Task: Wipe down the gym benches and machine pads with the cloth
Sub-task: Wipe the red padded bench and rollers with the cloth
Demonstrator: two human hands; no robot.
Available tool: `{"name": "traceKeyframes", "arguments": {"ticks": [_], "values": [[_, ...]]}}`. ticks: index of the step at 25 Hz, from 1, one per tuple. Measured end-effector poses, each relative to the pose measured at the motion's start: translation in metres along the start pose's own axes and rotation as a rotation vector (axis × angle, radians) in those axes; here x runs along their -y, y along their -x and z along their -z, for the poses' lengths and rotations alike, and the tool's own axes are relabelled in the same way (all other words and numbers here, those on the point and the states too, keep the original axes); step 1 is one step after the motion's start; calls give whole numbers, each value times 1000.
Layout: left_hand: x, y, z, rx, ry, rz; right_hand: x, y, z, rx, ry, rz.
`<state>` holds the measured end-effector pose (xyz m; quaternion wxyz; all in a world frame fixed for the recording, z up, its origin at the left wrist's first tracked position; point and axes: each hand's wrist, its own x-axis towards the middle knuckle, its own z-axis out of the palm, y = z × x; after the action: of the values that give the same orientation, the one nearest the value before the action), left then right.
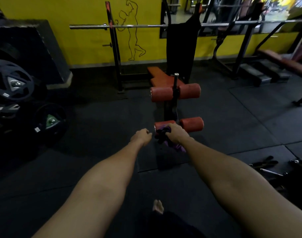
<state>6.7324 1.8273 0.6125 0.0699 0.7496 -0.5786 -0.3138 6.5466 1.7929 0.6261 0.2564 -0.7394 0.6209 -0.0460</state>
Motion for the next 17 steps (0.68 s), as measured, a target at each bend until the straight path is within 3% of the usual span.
{"name": "traceKeyframes", "arguments": {"ticks": [10, 17], "values": [[0, -186, 32, 116, -49, -2, -9, -188, -23, 48, -123, -91], [4, -287, 42, 252, -119, -15, -16, -264, -37, 70, -185, -246]]}}
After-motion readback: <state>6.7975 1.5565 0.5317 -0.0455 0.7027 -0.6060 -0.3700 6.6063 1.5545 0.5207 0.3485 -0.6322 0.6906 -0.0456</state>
